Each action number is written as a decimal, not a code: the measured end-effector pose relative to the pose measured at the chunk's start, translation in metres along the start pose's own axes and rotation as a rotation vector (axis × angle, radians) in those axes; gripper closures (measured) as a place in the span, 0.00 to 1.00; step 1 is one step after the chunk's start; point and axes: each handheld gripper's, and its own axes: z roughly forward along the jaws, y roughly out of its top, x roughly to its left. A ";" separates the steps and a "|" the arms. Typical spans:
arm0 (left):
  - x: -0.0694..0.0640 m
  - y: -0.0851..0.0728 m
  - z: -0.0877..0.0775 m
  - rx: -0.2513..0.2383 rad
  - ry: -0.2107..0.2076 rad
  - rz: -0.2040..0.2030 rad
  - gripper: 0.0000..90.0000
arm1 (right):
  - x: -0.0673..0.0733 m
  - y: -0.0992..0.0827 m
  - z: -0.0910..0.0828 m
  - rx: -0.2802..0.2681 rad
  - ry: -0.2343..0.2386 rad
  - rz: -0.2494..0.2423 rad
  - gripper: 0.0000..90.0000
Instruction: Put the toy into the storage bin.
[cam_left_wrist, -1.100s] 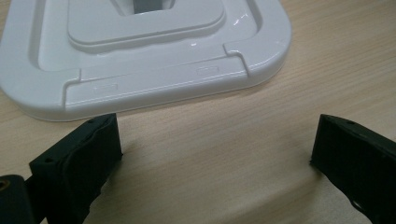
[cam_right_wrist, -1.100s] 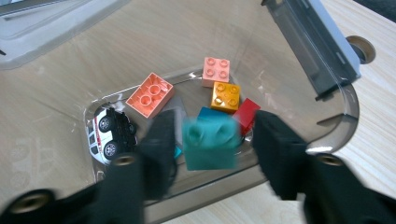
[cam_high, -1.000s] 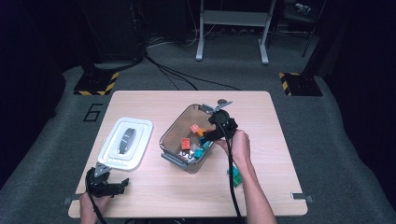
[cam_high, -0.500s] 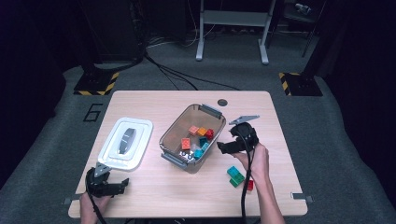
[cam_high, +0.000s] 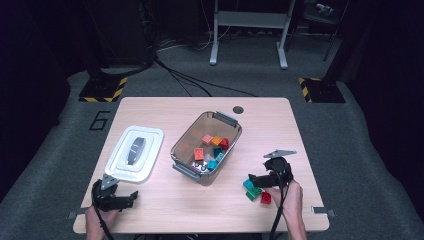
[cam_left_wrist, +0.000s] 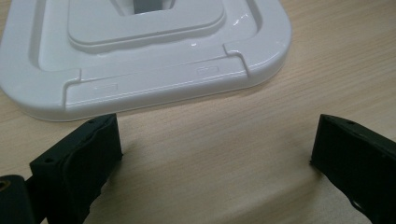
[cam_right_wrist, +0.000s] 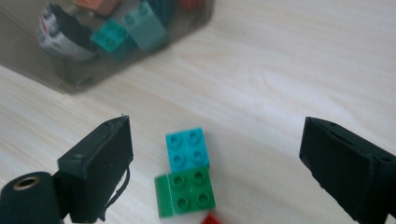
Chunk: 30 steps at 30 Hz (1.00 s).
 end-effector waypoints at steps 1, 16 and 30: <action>0.000 0.000 0.000 0.000 0.000 -0.001 0.02 | -0.001 -0.005 0.001 0.007 -0.009 0.005 0.07; 0.000 0.000 0.000 0.006 -0.001 0.000 0.02 | -0.003 -0.063 0.015 0.065 -0.068 0.125 0.26; 0.000 0.000 0.000 0.006 -0.001 0.000 0.02 | -0.011 -0.078 0.015 0.064 -0.097 0.105 0.63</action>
